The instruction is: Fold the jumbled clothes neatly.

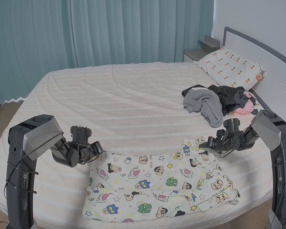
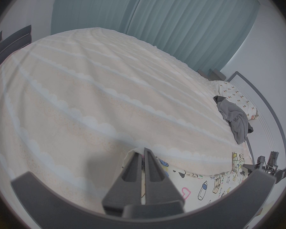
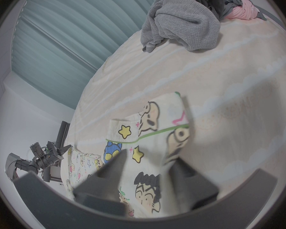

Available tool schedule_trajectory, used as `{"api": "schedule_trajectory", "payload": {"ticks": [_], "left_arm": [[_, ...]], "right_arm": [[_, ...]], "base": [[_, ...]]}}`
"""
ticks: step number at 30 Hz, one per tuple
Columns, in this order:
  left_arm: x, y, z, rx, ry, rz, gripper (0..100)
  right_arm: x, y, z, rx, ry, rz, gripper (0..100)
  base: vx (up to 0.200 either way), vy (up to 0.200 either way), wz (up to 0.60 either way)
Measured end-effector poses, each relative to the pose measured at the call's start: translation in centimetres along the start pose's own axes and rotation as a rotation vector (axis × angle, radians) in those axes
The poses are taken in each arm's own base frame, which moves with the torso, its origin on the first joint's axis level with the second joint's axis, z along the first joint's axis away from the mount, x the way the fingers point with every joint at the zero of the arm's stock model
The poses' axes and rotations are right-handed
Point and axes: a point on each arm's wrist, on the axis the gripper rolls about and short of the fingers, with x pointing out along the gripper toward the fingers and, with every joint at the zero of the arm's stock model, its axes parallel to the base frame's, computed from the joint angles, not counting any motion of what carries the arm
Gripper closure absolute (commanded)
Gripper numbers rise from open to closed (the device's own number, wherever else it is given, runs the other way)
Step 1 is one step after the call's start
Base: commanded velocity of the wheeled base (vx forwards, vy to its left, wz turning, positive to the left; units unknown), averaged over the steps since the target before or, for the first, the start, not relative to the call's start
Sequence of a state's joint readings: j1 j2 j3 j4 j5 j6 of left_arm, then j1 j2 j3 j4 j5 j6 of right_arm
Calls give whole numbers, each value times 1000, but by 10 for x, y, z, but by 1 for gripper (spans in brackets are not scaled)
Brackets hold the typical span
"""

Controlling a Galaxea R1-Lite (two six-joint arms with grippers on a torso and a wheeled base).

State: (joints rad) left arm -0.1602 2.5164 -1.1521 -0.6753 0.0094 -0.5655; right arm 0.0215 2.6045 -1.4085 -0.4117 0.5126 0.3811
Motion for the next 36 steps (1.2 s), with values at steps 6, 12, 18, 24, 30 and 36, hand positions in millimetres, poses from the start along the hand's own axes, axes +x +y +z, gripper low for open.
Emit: {"api": "schedule_trajectory", "payload": {"ticks": [6, 12, 18, 24, 30, 36], "left_arm": [[-4, 0, -1, 4, 6, 2, 100], [-12, -1, 0, 6, 6, 3, 100], [-23, -3, 2, 8, 4, 0, 100], [-35, -8, 10, 9, -16, -13, 100], [-45, -10, 12, 9, -21, -17, 100], [-55, -10, 11, 11, -15, -16, 100]], "right_arm": [[-7, -9, 6, 3, -15, 15, 100], [-14, -12, 8, -34, -44, 66, 100], [-28, -12, 4, -90, -95, 165, 100], [-39, -12, 1, -99, -109, 180, 100], [-50, -8, 1, -101, -102, 210, 100], [-59, -3, 0, -119, -98, 220, 100]], "base": [[0, 0, 0], [0, 0, 0], [0, 0, 0], [0, 0, 0], [0, 0, 0], [0, 0, 0]]}}
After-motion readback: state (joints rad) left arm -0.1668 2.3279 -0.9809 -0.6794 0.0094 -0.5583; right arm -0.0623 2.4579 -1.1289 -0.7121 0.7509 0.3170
